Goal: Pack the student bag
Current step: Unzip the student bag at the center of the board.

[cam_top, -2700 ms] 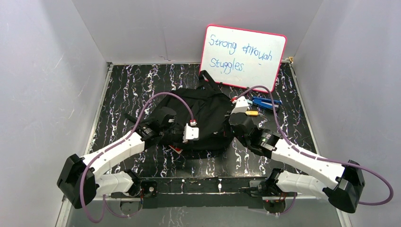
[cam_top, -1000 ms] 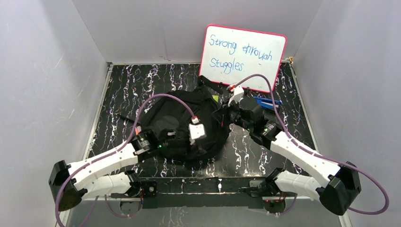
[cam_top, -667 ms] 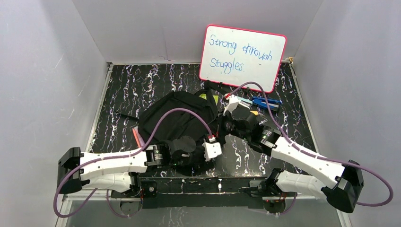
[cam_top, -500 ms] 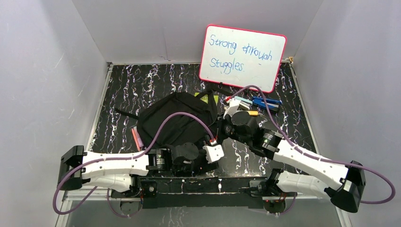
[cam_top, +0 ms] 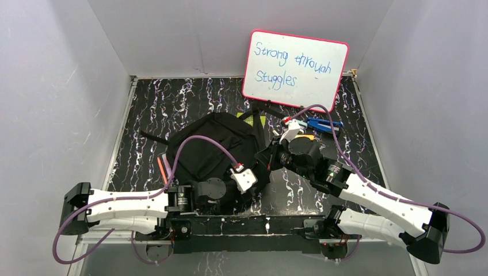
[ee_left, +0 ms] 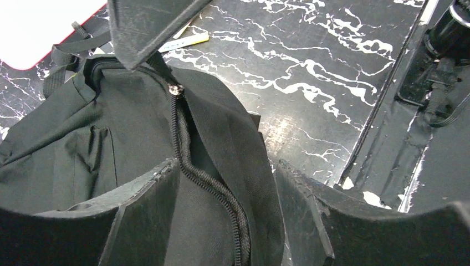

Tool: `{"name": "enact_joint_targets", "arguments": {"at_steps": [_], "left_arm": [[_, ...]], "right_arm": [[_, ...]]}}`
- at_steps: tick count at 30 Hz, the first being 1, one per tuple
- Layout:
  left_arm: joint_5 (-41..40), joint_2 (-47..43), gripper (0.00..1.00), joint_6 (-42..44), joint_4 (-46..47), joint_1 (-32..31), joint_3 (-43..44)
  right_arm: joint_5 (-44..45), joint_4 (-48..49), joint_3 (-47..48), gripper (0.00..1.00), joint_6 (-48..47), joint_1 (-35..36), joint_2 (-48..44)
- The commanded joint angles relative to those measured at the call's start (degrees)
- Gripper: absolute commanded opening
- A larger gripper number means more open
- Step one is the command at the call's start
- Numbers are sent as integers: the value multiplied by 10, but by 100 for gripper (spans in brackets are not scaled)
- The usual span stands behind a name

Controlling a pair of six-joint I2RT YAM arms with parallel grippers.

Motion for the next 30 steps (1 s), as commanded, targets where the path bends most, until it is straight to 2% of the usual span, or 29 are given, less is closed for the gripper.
{"name": "enact_joint_targets", "arguments": {"at_steps": [1,6,9,14,21,24,30], "left_arm": [[11,-41,61,-22,26,-2,-17],[-16,-49,61,-12,32,-2,-22],[-36,-37,64,-7,42,-2,-27],[-36,0,66,-11,46,-2,-28],[-57,-3,66,-7,52,-2,-44],[-64,9,57,-11,41,-2,-50],[-41,21,24,-24,37,-2,-51]], "right_arm": [[14,22,2,0,8,2,-9],[14,25,0,0,5,2,-7],[13,27,-1,0,5,2,-7],[12,29,-3,0,4,2,-6],[10,36,-6,0,3,2,-2],[9,42,-6,0,2,2,0],[17,45,-5,0,-9,2,7]]}}
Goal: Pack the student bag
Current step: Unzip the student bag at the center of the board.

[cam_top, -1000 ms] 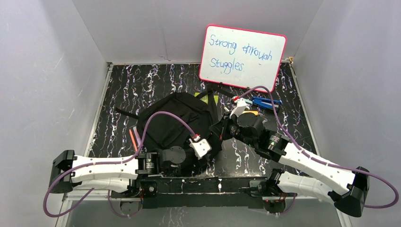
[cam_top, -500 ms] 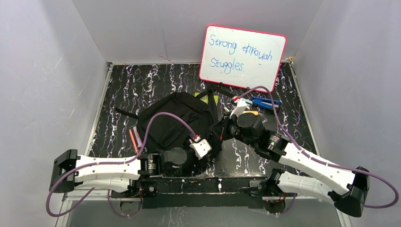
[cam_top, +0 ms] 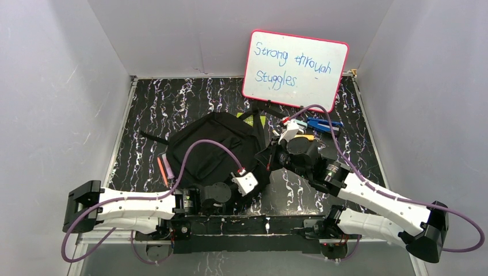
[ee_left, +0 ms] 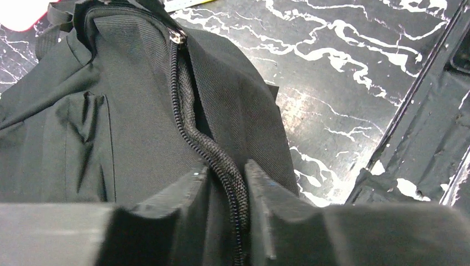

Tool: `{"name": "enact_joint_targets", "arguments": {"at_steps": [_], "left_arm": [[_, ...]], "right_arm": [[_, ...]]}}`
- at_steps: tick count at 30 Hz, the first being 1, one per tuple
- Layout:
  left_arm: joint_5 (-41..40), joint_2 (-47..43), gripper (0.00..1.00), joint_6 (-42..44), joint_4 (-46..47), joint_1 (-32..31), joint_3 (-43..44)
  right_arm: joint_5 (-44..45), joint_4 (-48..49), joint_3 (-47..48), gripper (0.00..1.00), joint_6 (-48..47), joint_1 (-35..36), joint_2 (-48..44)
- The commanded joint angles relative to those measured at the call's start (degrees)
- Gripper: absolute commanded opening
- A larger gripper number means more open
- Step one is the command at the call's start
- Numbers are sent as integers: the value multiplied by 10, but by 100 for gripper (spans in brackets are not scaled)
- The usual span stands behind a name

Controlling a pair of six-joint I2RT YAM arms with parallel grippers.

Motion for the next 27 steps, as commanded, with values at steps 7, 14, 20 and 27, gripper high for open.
{"name": "enact_joint_targets", "arguments": {"at_steps": [7,14,20,27], "left_arm": [[70,-42,0,2,-23,-2,-8],[146,-73,0,14,-77,-2,-2],[192,-76,0,26,-105,-2,2],[229,-76,0,32,-116,-2,4]], "right_arm": [[98,57,26,0,-109,-1,39],[104,99,83,0,-203,-78,132],[24,152,104,0,-229,-168,198],[-82,215,141,0,-286,-210,289]]}}
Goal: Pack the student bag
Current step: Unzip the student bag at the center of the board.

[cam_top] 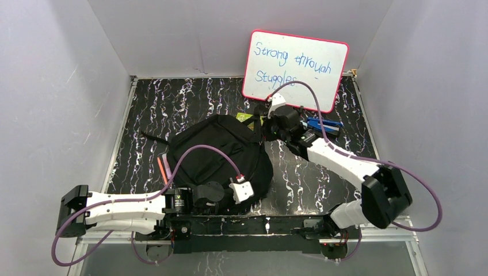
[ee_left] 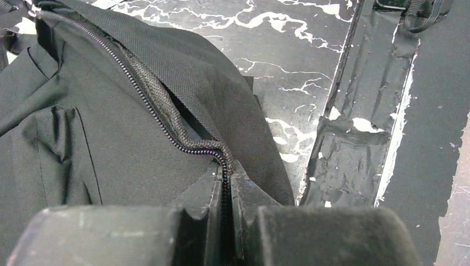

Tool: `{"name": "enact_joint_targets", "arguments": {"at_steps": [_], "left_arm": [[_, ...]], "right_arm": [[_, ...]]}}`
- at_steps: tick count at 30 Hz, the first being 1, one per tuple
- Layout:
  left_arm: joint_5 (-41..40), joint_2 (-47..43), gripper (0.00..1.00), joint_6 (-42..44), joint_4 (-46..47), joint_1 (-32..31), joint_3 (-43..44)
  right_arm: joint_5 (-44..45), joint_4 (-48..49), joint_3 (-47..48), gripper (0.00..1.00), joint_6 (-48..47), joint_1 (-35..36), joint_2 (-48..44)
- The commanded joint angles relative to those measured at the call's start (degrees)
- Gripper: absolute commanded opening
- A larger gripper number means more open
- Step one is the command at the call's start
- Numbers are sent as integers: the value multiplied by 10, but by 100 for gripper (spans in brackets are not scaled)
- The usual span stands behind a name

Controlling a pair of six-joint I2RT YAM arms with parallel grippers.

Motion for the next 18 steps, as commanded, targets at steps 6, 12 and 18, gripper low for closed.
{"name": "enact_joint_targets", "arguments": {"at_steps": [6,12,18], "left_arm": [[85,-15,0,7,-27,-8,14],[91,-14,0,8,-32,-8,19],[97,-18,0,9,-34,-8,20]], "right_arm": [[-119,154,103,0,-80,-40,127],[-100,140,153,0,-88,-53,192],[-61,138,174,0,-81,-76,223]]}}
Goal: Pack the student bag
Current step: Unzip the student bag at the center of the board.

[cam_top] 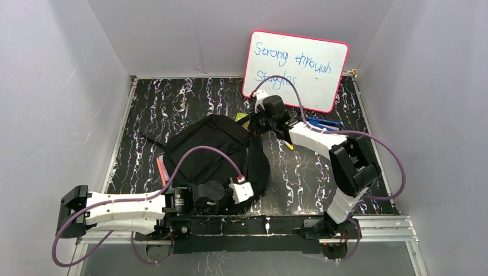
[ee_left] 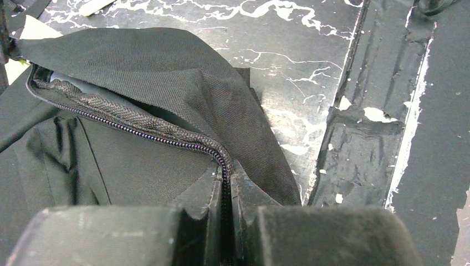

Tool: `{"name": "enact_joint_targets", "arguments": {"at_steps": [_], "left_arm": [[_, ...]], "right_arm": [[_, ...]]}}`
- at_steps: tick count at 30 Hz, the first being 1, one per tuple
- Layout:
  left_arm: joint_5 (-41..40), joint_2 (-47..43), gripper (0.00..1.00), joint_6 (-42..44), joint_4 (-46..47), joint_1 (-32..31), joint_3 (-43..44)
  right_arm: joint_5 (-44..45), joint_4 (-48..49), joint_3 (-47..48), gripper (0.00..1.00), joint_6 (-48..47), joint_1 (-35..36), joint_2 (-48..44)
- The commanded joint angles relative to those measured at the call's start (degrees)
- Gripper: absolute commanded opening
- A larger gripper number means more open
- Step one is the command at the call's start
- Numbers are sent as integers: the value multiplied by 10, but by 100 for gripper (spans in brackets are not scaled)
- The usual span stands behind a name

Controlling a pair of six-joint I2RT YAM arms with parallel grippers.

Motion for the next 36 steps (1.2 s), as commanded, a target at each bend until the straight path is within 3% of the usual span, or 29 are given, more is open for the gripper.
{"name": "enact_joint_targets", "arguments": {"at_steps": [1,11,19,22,25,28,36], "left_arm": [[88,-17,0,-13,-17,-15,20],[90,-21,0,-15,-22,-15,24],[49,-25,0,-31,-22,-15,20],[22,-19,1,-37,-22,-14,19],[6,-12,19,-39,-16,-14,18],[-4,-9,34,-38,3,-14,13],[-124,-48,56,-85,53,-14,-3]], "right_arm": [[86,93,67,0,-20,-45,22],[130,90,132,0,-27,-65,101],[139,97,92,0,-30,-72,51],[111,95,68,20,-24,-72,-3],[91,86,37,40,-9,-72,-67],[84,59,11,53,12,-72,-125],[64,2,-80,58,66,-73,-255]]}}
